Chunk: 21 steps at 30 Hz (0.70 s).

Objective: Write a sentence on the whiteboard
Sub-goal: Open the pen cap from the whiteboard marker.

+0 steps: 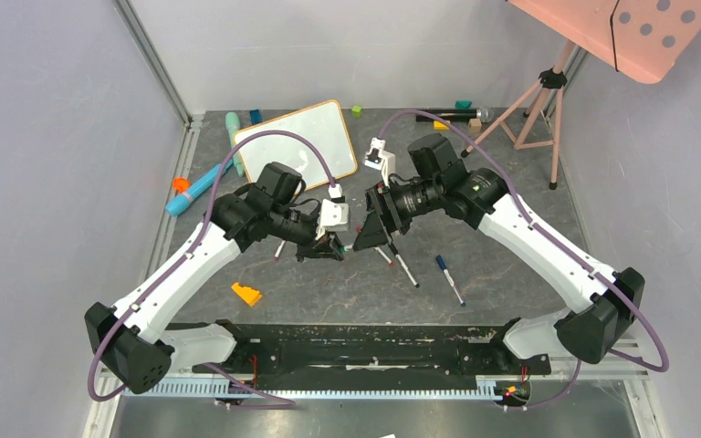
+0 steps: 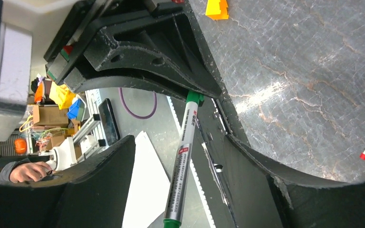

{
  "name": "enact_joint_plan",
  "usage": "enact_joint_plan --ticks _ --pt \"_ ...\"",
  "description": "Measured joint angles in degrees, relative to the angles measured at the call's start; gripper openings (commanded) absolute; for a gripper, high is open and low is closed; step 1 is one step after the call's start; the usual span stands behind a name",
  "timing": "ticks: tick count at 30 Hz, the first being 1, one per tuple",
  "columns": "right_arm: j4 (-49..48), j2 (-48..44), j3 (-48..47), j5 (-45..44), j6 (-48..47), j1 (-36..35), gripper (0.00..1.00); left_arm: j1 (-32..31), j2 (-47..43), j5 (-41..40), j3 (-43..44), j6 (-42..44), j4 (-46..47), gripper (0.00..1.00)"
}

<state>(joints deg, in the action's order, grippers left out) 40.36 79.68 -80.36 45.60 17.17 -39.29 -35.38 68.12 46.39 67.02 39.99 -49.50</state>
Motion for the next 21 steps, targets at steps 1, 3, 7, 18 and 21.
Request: enact_joint_plan --ticks 1,3,7,18,21 --pt "0.44 0.0 0.04 0.0 -0.26 -0.07 0.67 0.0 0.0 -0.02 0.0 0.04 -0.07 0.02" --pt "1.03 0.0 0.17 0.02 -0.61 -0.42 0.64 0.0 -0.02 -0.02 0.0 0.13 -0.15 0.02" --pt "0.81 0.0 0.79 -0.11 -0.68 -1.27 0.49 0.0 0.0 0.02 0.0 0.17 -0.17 0.02" --pt "-2.71 0.33 2.38 -0.96 1.66 -3.3 0.3 0.0 0.13 0.15 0.24 0.17 -0.5 0.02" --pt "-3.02 0.44 2.84 -1.75 2.16 -3.3 0.13 0.0 0.11 0.2 0.31 0.17 -1.07 0.02"
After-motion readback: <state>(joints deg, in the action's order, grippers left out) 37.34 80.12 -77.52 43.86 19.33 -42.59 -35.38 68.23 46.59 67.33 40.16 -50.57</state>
